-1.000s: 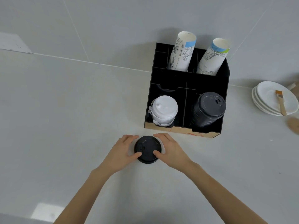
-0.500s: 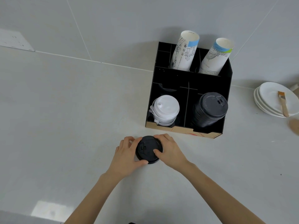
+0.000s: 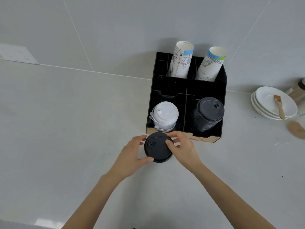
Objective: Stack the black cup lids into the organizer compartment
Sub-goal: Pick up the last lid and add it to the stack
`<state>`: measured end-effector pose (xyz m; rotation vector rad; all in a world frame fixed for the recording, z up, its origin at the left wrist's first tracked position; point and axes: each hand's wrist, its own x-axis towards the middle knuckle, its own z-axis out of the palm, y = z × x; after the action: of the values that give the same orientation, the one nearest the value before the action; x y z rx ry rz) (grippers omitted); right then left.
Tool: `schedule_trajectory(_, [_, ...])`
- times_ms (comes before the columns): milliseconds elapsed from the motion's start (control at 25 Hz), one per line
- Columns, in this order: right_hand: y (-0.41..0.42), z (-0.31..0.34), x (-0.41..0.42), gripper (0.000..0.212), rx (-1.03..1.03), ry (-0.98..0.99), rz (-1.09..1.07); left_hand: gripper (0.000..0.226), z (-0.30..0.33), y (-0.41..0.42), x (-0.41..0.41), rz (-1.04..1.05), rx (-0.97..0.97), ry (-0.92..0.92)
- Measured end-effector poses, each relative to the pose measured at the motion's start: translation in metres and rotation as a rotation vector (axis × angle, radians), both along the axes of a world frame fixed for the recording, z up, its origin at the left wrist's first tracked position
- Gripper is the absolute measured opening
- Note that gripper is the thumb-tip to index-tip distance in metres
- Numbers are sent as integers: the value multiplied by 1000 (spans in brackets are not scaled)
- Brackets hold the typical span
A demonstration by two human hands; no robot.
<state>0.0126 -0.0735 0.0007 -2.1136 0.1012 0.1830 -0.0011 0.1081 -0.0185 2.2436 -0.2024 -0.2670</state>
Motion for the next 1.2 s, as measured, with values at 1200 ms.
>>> schedule_trajectory(1200, [-89,62,2,37,115,-210,-318,96,78,-117,70,-269,13,-194])
